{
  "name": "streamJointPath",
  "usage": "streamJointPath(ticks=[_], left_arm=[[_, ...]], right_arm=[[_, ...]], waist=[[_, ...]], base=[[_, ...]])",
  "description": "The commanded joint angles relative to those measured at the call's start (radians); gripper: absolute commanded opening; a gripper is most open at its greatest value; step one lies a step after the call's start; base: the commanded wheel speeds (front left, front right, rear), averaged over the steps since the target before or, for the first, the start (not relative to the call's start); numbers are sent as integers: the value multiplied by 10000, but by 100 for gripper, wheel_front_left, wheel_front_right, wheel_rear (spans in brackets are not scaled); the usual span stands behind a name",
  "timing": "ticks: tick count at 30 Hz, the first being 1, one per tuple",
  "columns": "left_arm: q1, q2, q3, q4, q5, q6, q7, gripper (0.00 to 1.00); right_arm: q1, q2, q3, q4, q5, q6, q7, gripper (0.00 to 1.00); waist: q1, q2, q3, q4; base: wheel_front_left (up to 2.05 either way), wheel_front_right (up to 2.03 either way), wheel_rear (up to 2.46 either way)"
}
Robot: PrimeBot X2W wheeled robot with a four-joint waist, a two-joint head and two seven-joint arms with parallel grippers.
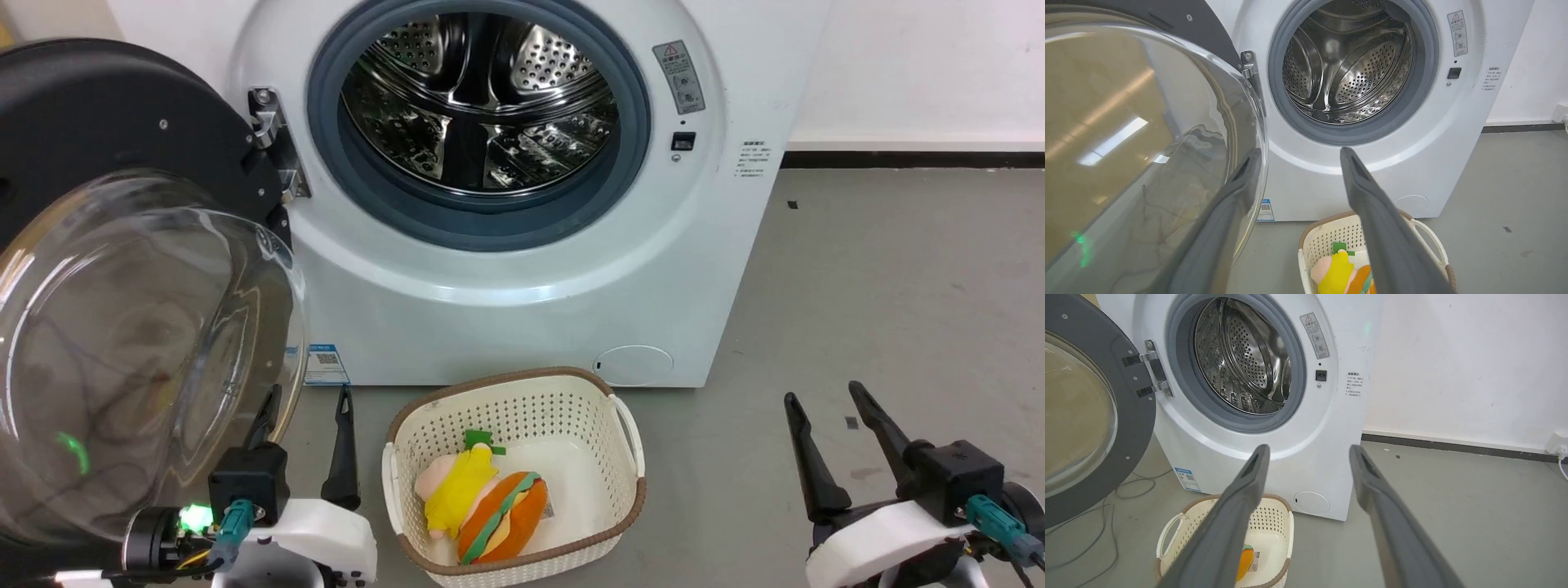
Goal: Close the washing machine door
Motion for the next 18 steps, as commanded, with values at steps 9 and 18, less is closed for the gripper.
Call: streamJointPath(ticks=[9,18], left_arm=[[-250,219,-176,-556,24,368,-285,0],[-446,168,112,-1252,-375,476,-452,0]], right_arm=[[130,5,-138,-135,377,2,-278,100],[166,6,-223,-162,596,2,-446,100]], waist=[[0,0,34,501],[0,0,71,1041]], base=[[0,0,0],[0,0,0]])
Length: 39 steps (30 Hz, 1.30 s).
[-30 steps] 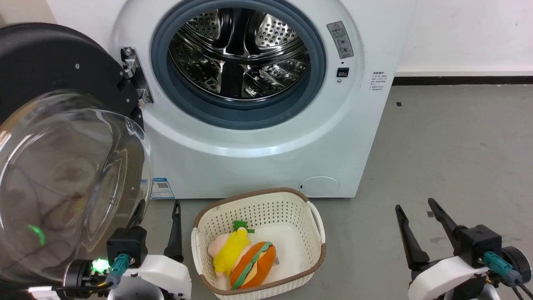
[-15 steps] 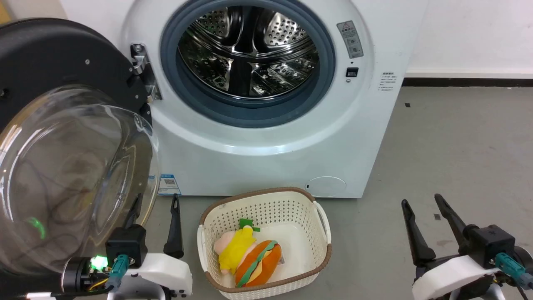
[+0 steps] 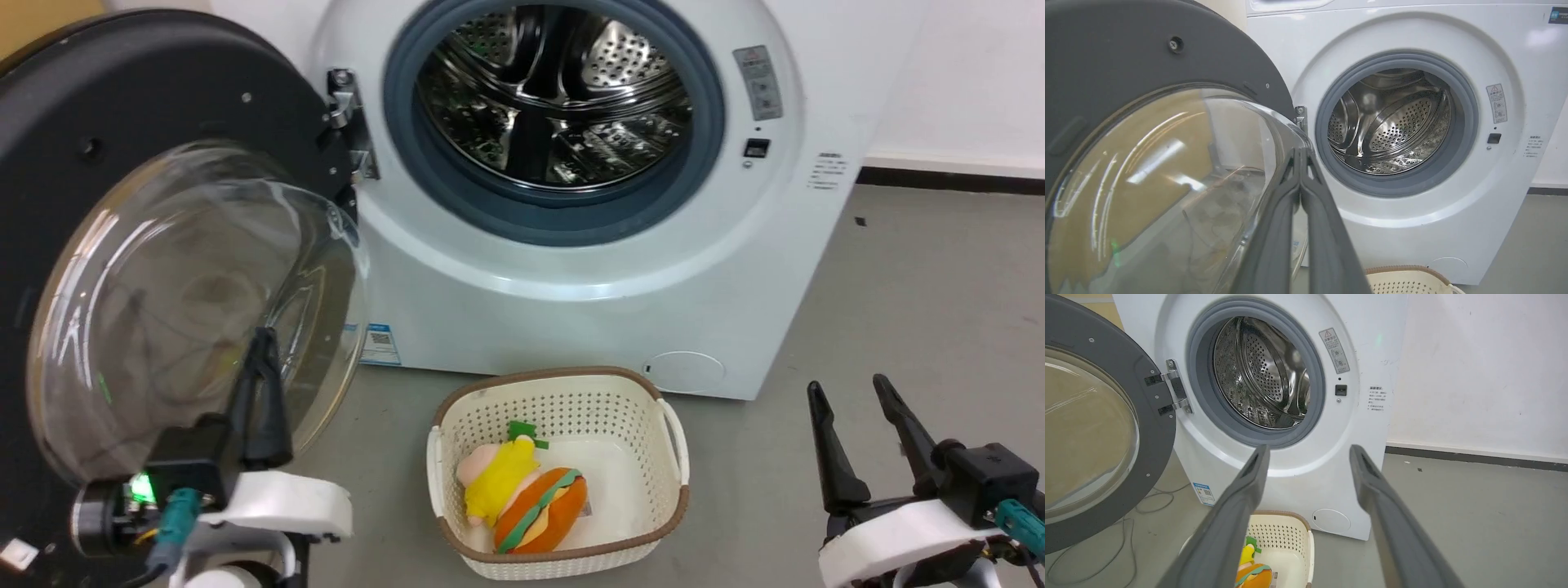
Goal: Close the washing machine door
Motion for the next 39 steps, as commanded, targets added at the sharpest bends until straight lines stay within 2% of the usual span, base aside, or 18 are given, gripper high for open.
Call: streamJointPath(ticks=[1,12,24,32,39], left_arm=[[-171,-10,60,-116,-35,53,-97,0],[-736,-85,1535,-766,-653,-396,-326,0],[-1813,-141,3908,-853,-1794,-1328,-578,0],[-2547,597,4924,536,-2732,-1484,-395,0],[-3421,1452,5494,1973,-3999,-1513,741,0]], right_arm=[[153,6,-43,-71,144,3,-98,100],[153,8,-214,-107,426,3,-328,100],[83,9,-307,-89,607,4,-578,100],[4,10,-368,-9,796,4,-745,100],[23,12,-484,22,983,5,-891,100]], waist=[[0,0,20,100],[0,0,195,868],[0,0,541,1572],[0,0,720,1944],[0,0,790,2242]], base=[[0,0,0],[0,0,0],[0,0,0],[0,0,0],[0,0,0]])
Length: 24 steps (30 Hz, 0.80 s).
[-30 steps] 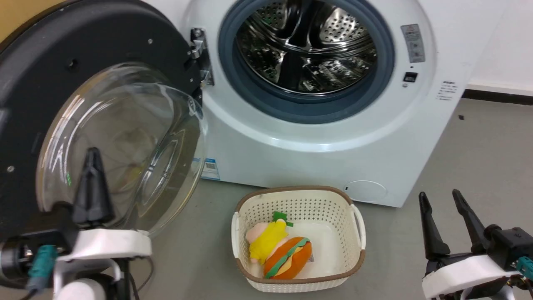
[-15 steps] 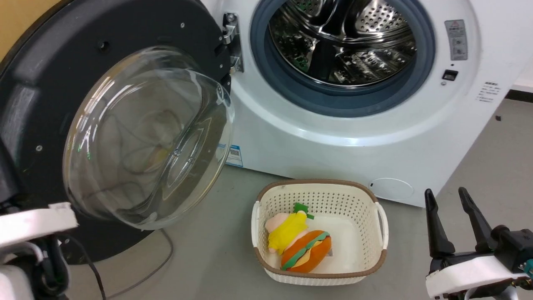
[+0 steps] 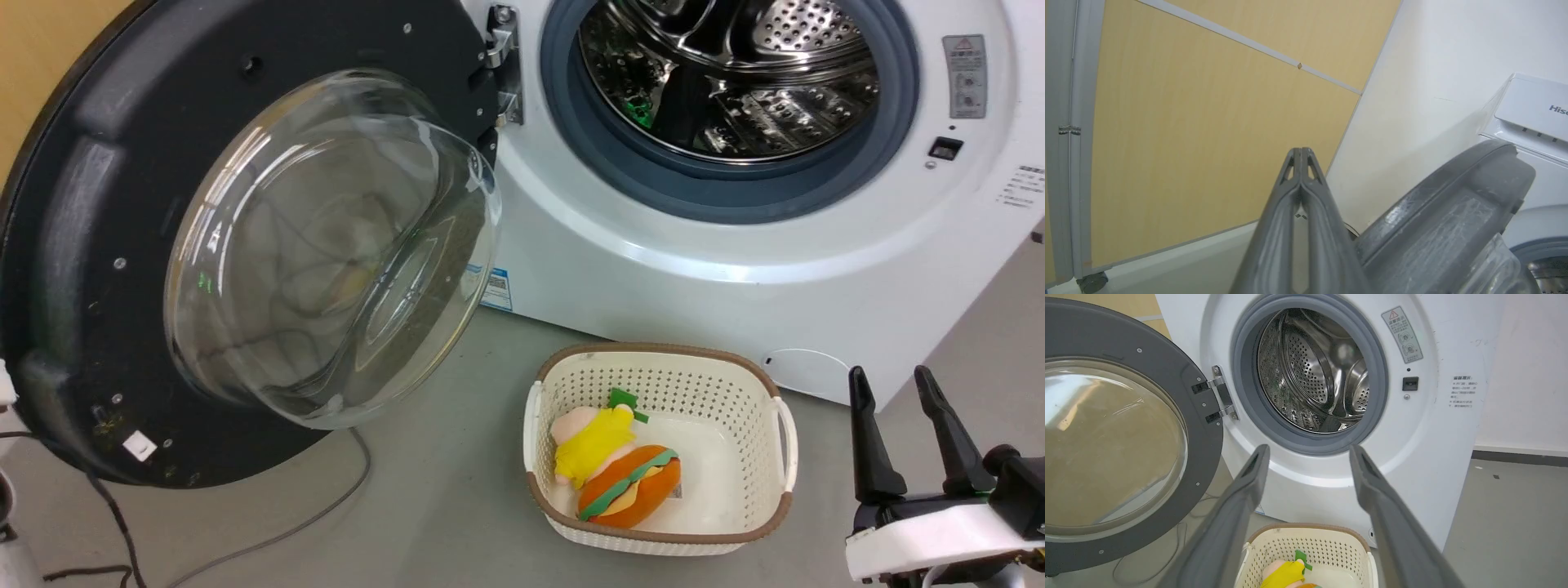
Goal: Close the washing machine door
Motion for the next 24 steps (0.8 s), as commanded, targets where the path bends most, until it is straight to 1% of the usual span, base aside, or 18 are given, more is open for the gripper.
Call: streamJointPath(ticks=[1,8,14,19,24], left_arm=[[-301,112,122,228,-294,-45,272,0],[-1165,728,289,1731,-2036,-166,2466,0],[-1408,1070,98,2542,-3140,-353,4245,0],[-1169,1199,-147,2538,-4093,-467,5664,0],[-643,1213,-483,1856,-5256,-529,6778,0]], right_arm=[[33,10,-50,5,79,5,-103,100],[18,11,-168,2,188,5,-249,100],[-8,12,-262,-7,277,6,-374,100],[-19,12,-309,4,395,6,-479,100],[-8,13,-403,28,530,6,-583,100]], waist=[[0,-1,24,70],[0,-1,146,379],[0,-1,259,612],[0,-1,318,742],[0,-1,339,932]], base=[[0,0,0],[0,0,0],[0,0,0],[0,0,0],[0,0,0]])
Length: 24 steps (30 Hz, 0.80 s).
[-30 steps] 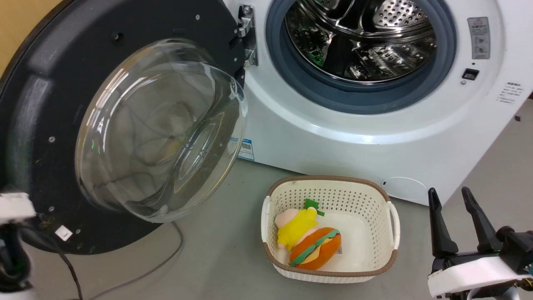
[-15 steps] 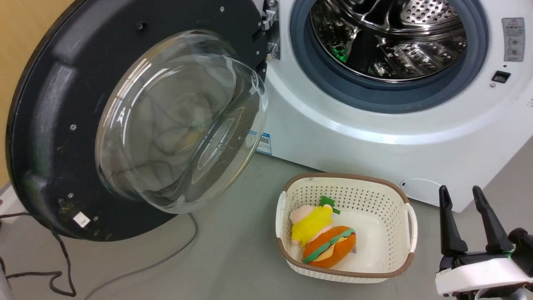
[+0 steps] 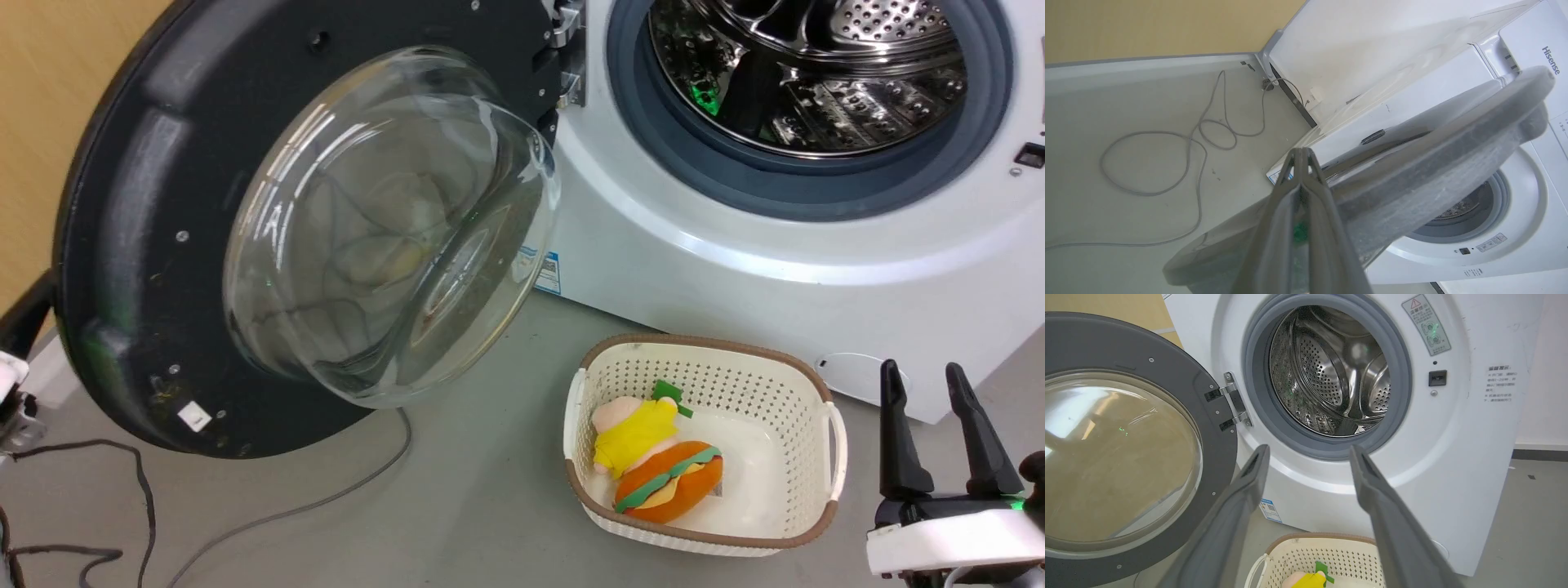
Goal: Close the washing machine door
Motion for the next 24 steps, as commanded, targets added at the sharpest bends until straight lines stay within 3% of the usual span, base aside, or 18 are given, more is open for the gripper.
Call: streamJointPath(ticks=[1,11,24], left_arm=[[169,14,-7,-93,-450,-86,305,0],[1397,-161,-500,-1662,-2237,-185,1753,0],[3036,-853,-1795,-4356,-4497,-328,3657,0]], right_arm=[[-1,13,-52,4,104,6,-111,100],[74,15,-193,39,459,7,-299,100],[248,17,-356,110,924,8,-571,100]], waist=[[0,0,3,80],[0,0,-74,439],[0,0,-270,618]], base=[[0,0,0],[0,0,0],[0,0,0]])
